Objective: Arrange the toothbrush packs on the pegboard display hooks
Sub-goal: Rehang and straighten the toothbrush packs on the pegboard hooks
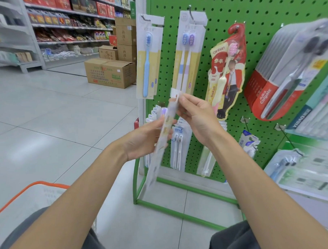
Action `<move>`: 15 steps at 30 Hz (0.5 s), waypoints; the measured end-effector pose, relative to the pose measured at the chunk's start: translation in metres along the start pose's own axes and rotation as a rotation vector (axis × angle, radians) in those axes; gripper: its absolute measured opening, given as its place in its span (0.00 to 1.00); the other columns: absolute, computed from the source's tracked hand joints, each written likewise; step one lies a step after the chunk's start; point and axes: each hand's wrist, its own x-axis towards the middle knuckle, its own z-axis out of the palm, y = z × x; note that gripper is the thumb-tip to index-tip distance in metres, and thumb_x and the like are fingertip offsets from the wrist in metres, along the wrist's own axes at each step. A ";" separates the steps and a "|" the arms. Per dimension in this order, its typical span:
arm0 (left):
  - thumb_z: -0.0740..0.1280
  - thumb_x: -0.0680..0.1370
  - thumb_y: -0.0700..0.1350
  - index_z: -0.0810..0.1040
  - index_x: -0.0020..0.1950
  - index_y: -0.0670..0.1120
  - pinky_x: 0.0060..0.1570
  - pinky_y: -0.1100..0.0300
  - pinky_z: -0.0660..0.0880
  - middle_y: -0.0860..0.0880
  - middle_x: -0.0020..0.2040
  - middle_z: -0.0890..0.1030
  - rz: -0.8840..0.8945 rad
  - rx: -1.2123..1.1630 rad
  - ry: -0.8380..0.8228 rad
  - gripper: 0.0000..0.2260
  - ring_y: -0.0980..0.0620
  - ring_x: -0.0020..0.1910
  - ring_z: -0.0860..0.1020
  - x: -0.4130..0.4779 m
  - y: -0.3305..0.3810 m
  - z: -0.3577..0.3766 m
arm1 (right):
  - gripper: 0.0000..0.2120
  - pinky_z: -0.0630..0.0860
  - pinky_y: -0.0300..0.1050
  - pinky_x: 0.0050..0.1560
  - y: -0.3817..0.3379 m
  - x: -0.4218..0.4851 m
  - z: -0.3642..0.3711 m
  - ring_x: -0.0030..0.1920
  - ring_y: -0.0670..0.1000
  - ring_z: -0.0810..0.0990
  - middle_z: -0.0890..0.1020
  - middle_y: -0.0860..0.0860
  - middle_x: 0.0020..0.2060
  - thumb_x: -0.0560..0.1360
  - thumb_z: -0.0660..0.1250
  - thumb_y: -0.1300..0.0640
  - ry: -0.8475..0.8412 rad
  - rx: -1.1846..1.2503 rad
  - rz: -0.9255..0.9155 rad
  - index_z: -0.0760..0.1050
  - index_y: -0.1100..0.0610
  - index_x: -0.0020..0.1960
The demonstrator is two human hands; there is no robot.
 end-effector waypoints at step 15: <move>0.75 0.73 0.48 0.76 0.63 0.44 0.53 0.50 0.80 0.47 0.54 0.84 0.276 0.203 0.408 0.21 0.50 0.52 0.83 0.039 0.033 0.010 | 0.11 0.81 0.47 0.43 -0.023 0.027 -0.006 0.39 0.51 0.82 0.85 0.62 0.43 0.80 0.66 0.56 0.107 -0.240 -0.018 0.83 0.60 0.44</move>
